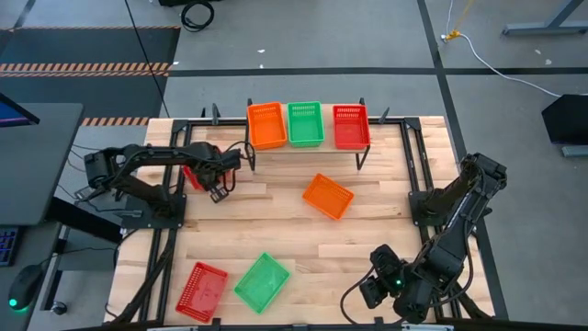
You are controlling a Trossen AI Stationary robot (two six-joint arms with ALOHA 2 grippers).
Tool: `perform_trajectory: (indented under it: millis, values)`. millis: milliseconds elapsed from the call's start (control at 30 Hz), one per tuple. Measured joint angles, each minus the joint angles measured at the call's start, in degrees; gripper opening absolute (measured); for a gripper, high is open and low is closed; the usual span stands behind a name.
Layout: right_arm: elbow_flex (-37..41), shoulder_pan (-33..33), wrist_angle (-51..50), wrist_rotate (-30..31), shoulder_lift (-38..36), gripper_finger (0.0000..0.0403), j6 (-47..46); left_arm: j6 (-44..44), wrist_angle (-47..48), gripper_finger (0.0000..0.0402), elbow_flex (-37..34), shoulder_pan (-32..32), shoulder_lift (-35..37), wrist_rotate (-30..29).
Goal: Stack baskets on shelf by color
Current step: Stack the top red bin on the red bin on the shelf
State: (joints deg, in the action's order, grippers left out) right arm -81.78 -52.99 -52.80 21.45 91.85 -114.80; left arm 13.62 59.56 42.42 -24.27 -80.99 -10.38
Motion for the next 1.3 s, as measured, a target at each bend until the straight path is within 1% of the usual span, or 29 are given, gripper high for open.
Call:
perform_trajectory:
  millis: [167,367,467,567,733,833,933,1033,1133,1200,1300]
  values:
    - [0.00,0.56,-1.51,0.15,0.00,0.0143,1.24,-1.84,7.04,0.0008,0.43,0.00,3.77,0.16]
    - [0.00,2.06,-1.59,1.08,0.00,0.0143,4.32,-0.49,12.95,0.0008,0.62,0.45,12.42,1.42]
    - [0.00,3.11,-1.59,1.66,0.00,0.0143,6.54,-0.55,16.11,0.0007,3.01,1.20,16.65,1.56]
    - [0.00,4.61,-0.70,1.66,0.00,0.0143,10.58,-2.50,17.51,0.0007,7.77,2.78,19.44,1.54]
    - [0.00,8.26,2.91,1.62,0.00,0.0143,24.39,-8.74,18.17,0.0007,19.45,7.05,20.76,1.67]
    - [0.00,10.97,5.78,1.58,-0.01,0.0143,34.25,-18.20,18.03,0.0007,26.41,10.77,20.39,3.56]
    - [0.00,13.78,9.53,1.38,-0.80,0.0143,47.01,-29.08,18.53,0.0007,31.36,14.97,19.81,5.20]
    - [-1.78,16.51,10.87,1.15,-2.35,0.0142,56.02,-37.54,18.92,0.0007,34.41,19.17,19.76,6.29]
    - [-5.28,18.97,10.89,1.12,-3.68,0.0137,64.07,-44.97,19.17,0.0007,35.32,23.47,19.75,9.51]
    - [-8.20,20.46,10.92,0.78,-4.19,0.0134,70.76,-47.42,19.03,0.0007,35.32,26.39,19.02,10.52]
    - [-12.31,22.81,10.71,-0.64,-4.28,0.0133,80.28,-46.38,16.03,0.0008,35.30,29.66,17.10,11.11]
